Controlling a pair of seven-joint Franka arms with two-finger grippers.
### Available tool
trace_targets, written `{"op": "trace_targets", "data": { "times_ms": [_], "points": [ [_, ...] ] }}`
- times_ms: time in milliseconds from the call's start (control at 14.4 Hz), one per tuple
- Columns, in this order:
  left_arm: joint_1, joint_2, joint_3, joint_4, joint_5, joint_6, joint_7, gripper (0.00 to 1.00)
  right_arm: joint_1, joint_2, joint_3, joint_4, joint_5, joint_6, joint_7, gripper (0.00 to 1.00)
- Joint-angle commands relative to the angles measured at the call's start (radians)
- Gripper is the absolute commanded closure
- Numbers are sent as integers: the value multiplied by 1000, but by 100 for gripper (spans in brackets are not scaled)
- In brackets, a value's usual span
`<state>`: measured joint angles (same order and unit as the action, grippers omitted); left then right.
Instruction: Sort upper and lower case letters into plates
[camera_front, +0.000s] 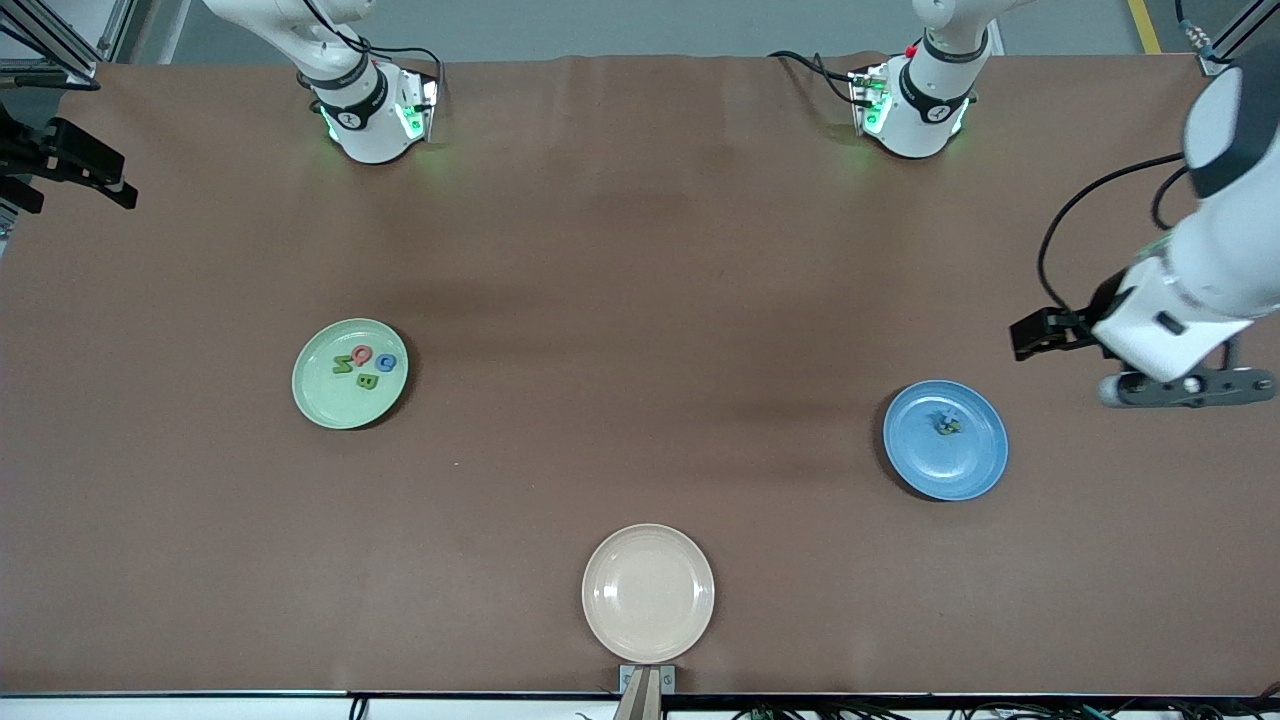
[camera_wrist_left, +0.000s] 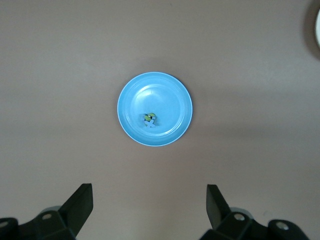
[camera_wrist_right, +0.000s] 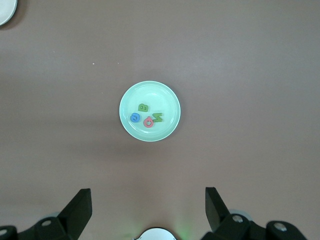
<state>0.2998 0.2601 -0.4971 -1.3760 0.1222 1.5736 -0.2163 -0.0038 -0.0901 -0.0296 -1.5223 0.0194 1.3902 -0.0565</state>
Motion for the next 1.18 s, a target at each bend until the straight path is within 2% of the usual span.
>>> {"op": "trace_targets", "data": {
  "times_ms": [0, 139, 279, 488, 906, 1115],
  "points": [
    [-154, -88, 224, -9, -99, -1, 57, 0, -7, -27, -3, -33, 13, 3, -11, 0],
    [-224, -119, 276, -12, -98, -9, 57, 0, -5, -28, -1, -35, 11, 3, -11, 0],
    [-313, -143, 386, -18, -104, -32, 63, 0, -5, -28, -3, -35, 11, -4, -11, 0],
    [-323, -171, 394, -34, -104, -53, 66, 0, -5, -27, -1, -35, 7, 1, -11, 0],
    [-317, -263, 394, -152, -107, -58, 69, 0, -5, -27, -1, -33, -12, 7, -12, 0],
    [-275, -318, 393, -204, -139, -60, 71, 0, -4, -27, -1, -33, -12, 9, -12, 0]
  ]
}}
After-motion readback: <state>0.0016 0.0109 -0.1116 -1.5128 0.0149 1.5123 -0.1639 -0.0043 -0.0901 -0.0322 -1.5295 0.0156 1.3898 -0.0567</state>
